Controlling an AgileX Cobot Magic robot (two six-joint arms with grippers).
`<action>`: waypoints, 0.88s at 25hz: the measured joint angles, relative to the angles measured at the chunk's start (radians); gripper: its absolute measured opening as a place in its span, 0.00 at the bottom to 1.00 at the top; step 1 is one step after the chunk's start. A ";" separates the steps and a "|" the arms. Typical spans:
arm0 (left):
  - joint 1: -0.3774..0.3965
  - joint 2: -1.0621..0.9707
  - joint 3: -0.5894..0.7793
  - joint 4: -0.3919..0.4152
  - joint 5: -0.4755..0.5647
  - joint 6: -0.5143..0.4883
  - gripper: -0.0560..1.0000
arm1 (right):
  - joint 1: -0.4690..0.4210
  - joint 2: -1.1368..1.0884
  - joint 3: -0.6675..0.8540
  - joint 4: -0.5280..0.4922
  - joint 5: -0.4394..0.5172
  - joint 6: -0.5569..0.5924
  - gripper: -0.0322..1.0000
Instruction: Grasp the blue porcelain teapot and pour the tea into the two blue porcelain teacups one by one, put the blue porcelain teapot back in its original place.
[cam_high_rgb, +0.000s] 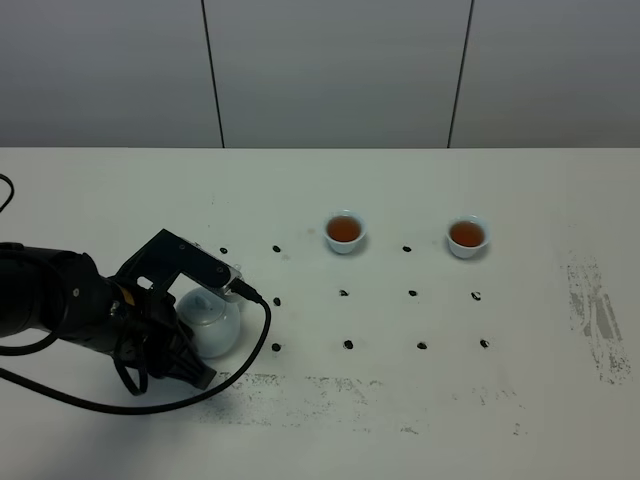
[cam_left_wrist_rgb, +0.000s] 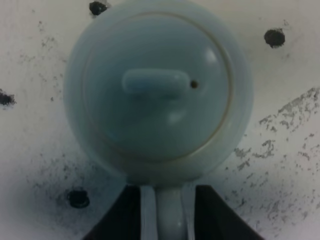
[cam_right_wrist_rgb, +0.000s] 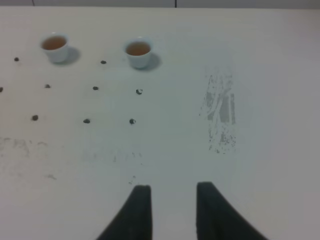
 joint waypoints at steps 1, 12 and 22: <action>0.000 0.000 0.000 0.000 0.000 0.000 0.39 | 0.000 0.000 0.000 0.000 0.000 0.000 0.23; 0.000 -0.077 -0.001 -0.001 0.067 -0.019 0.41 | 0.000 0.000 0.000 0.000 0.000 0.000 0.23; 0.000 -0.314 -0.066 0.020 0.274 -0.150 0.42 | 0.000 0.000 0.000 0.000 0.000 0.000 0.23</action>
